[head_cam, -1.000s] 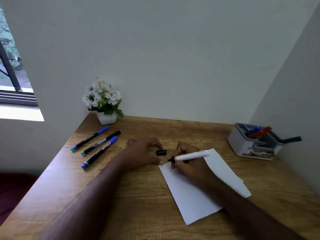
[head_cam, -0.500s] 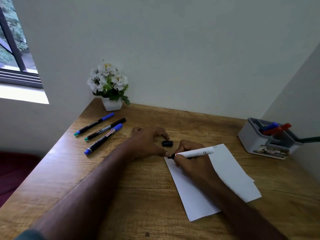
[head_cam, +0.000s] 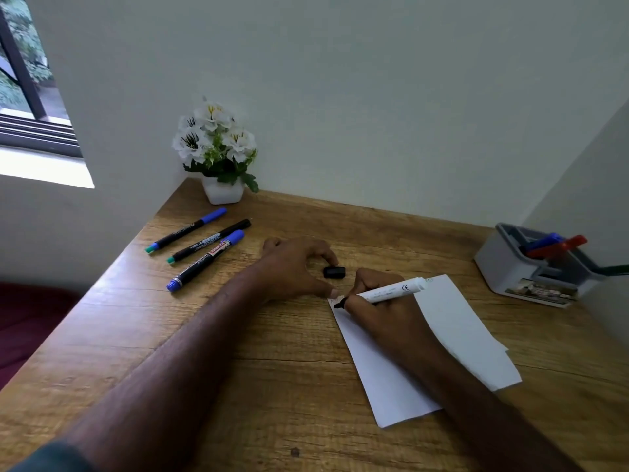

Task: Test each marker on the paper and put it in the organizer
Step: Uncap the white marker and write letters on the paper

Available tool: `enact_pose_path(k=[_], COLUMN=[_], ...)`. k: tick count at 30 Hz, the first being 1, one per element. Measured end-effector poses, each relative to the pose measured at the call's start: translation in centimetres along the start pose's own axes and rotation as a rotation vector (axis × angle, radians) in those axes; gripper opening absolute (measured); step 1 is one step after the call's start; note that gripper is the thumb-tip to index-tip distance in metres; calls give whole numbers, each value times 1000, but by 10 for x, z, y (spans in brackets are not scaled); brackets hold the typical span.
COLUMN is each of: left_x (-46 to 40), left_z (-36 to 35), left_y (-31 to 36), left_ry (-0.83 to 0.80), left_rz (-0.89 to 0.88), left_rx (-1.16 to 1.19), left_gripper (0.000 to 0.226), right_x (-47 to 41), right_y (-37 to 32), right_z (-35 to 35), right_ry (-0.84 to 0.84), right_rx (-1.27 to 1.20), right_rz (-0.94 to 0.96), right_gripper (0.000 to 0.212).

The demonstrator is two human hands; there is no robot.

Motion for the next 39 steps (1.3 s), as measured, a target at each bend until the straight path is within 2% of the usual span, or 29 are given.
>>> enact_pose_path(k=[10, 15, 21, 27, 32, 36, 39], left_x=[2, 2, 3, 3, 3, 1, 1], left_z=[1, 1, 1, 2, 1, 0, 0], left_y=[3, 4, 4, 4, 4, 2, 1], left_ry=[-9, -7, -13, -7, -15, -11, -8], left_rz=[5, 3, 10, 2, 0, -8, -6], left_rx=[-4, -12, -20, -18, -25, -27, -19], left_gripper=[49, 50, 51, 50, 50, 50, 49], right_x=[1, -2, -4, -4, -2, -1, -1], right_y=[-9, -3, -3, -5, -7, -6, -6], right_z=[1, -3, -3, -3, -3, 3, 1], right_ry=[2, -9, -15, -7, 1, 43, 23], right_rx=[-60, -64, -27, -113, -39, -150, -128], right_rz=[77, 22, 43, 5, 33, 13, -3], right_gripper=[28, 34, 36, 26, 27, 26, 27])
Point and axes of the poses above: each hand's wrist, its own x-axis away from the middle knuckle, its own z-axis out of the back of the hand, y = z × x, the point moved 5 cm from there along -x, towards the middle knuckle, and after that the axes turned 3 degrees about -x, right-handed, at the moved point
